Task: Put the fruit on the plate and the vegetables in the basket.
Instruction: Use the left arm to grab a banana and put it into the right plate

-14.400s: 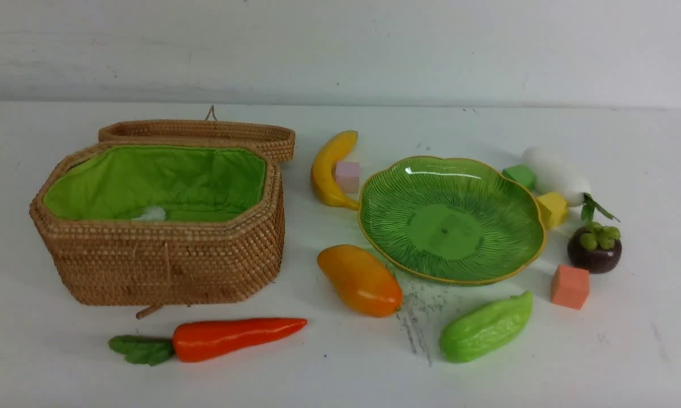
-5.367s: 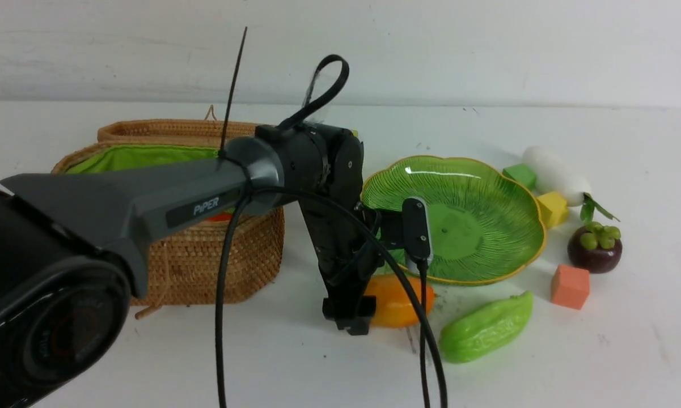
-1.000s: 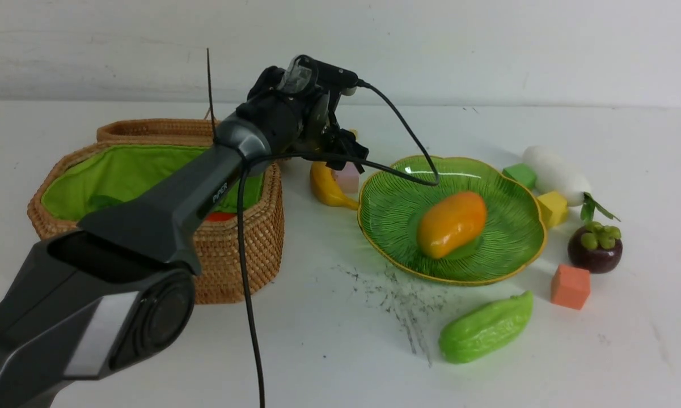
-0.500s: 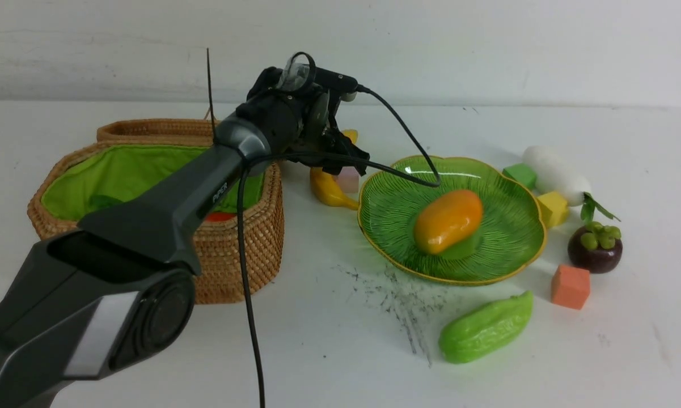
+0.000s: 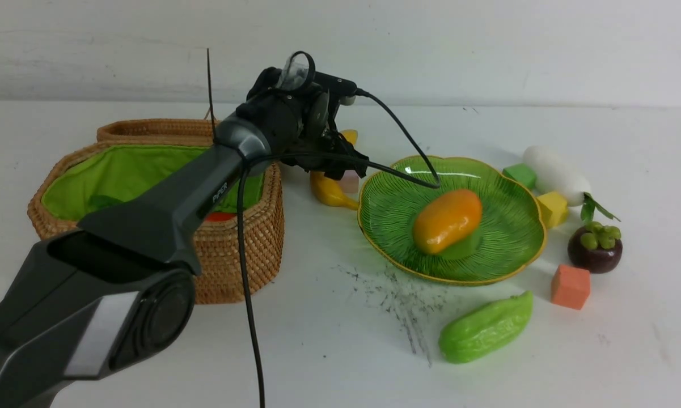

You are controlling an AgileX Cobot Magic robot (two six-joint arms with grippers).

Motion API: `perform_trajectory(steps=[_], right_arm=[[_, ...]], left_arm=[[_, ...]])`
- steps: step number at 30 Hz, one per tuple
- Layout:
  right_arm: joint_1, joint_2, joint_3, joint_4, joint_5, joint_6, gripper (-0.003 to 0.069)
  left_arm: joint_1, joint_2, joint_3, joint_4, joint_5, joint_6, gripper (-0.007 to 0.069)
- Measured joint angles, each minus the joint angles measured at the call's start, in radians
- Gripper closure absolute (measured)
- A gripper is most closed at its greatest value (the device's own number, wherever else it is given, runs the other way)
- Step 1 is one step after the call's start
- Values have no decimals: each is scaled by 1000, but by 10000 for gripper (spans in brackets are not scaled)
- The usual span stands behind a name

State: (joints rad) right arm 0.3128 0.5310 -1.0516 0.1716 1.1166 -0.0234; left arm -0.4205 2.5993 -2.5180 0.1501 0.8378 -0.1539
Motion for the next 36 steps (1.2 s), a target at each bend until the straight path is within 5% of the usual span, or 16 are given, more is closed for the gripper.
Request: perform_trajectory(steps=[7, 30, 36], right_arm=[[0, 0, 0, 0, 0, 0, 422], [0, 0, 0, -1, 11, 0, 422], [0, 0, 0, -1, 11, 0, 421]], left_arm=[[0, 6, 0, -12, 11, 0, 138], [0, 48, 0, -16, 33, 27, 137], [0, 48, 0, -7, 36, 27, 223]])
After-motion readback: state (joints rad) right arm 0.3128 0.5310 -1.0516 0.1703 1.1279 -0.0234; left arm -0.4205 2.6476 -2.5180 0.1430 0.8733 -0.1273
